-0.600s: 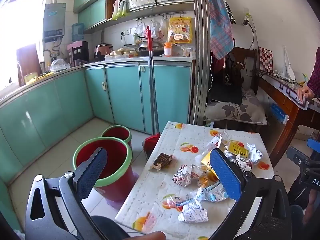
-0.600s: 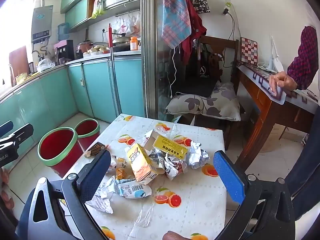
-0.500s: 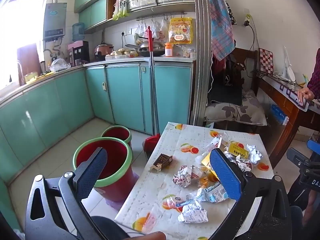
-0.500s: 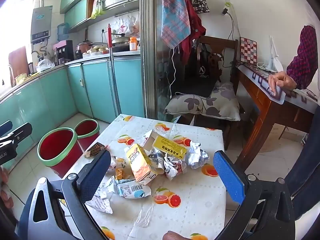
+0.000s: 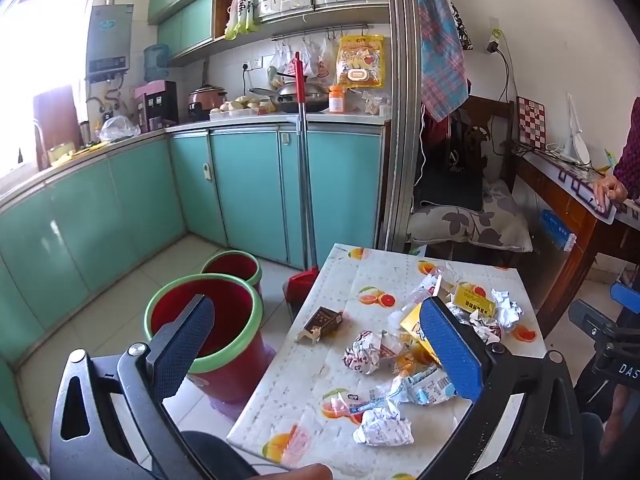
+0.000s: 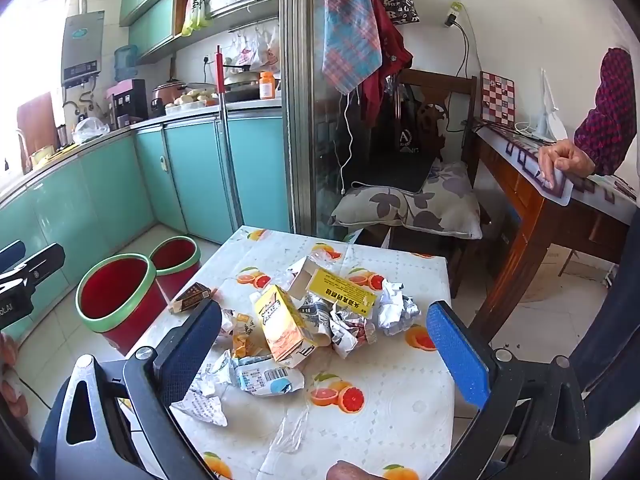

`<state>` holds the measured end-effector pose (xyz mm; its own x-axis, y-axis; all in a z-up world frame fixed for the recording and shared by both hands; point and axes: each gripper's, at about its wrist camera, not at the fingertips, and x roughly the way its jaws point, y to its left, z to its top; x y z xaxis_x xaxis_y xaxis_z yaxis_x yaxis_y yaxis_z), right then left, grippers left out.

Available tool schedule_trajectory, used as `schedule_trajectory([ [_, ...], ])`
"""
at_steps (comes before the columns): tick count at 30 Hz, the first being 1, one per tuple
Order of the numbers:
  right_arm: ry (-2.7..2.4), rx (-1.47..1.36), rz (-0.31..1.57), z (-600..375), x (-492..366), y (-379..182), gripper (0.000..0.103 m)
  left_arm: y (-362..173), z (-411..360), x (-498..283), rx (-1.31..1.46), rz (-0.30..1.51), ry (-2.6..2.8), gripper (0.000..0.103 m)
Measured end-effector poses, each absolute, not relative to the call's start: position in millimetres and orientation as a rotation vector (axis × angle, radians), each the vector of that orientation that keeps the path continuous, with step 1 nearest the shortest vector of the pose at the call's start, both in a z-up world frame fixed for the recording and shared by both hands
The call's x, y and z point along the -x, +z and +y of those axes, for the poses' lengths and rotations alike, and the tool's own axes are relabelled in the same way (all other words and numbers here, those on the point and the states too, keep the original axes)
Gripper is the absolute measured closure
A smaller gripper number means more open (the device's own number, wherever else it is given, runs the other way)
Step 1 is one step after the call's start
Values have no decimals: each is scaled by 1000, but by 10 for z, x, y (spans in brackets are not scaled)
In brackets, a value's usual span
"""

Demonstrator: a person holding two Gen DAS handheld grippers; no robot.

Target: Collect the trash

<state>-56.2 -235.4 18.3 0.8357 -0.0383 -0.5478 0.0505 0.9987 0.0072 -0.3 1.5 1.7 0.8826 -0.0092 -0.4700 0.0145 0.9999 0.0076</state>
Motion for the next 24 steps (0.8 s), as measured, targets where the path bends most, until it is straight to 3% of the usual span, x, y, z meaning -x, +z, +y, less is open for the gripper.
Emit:
schedule_trajectory([
  [24,-50,-12,578,-2332,595,191,0,33,22,41,-11,483,-4,0],
])
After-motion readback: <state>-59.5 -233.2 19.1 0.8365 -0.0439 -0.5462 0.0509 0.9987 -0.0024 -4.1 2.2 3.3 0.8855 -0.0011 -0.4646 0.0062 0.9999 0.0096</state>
